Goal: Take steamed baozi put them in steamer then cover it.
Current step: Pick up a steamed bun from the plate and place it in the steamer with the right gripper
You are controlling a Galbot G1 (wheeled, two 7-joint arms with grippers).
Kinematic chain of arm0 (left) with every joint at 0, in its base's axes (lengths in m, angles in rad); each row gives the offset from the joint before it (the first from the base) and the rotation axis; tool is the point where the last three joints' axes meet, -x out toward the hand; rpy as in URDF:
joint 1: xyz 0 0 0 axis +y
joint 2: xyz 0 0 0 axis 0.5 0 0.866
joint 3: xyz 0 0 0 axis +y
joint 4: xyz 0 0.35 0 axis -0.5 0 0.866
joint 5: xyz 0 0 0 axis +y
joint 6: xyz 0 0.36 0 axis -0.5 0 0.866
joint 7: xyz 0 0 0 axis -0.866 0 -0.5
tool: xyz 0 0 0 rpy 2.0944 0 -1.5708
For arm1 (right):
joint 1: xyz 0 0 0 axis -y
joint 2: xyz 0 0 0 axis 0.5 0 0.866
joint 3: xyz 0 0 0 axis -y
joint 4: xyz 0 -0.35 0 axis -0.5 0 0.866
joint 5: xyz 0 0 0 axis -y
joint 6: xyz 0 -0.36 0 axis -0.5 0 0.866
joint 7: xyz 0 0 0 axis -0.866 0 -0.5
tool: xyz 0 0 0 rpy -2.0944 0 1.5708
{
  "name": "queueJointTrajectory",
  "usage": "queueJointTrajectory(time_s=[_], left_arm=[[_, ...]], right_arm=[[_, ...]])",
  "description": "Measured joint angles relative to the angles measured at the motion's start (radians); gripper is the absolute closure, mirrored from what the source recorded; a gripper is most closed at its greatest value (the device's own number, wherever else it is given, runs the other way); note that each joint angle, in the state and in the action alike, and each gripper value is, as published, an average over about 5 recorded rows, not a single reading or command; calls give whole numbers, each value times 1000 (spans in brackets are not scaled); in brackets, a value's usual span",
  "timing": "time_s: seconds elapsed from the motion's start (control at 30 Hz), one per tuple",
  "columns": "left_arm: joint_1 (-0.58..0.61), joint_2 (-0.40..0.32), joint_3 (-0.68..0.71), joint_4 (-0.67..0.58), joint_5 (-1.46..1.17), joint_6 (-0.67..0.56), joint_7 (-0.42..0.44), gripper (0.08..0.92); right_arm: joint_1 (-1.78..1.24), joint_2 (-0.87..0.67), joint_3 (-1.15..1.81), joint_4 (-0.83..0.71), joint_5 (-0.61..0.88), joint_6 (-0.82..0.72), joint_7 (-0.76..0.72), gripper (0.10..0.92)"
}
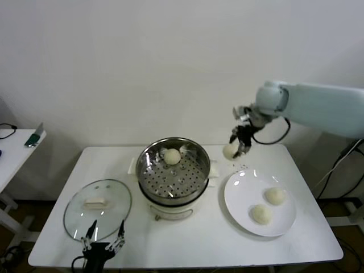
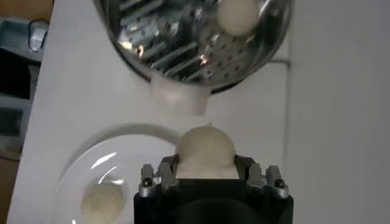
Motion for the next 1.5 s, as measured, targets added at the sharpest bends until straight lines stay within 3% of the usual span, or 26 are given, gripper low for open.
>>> queueJointTrajectory(time_s=[0.4,1.23,1.5], left_arm=[[-2,6,4,-6,-5,-7,0,177],[-5,10,-9,9,-24,-11,0,177],[-4,9,-5,10,-23,-11,0,177]], right_arm=[[-6,243,25,8,93,-46,52,389],[-272,541,20,-216,28,-101,189,387],[-296,547,24,-224,12,-96,202,232]])
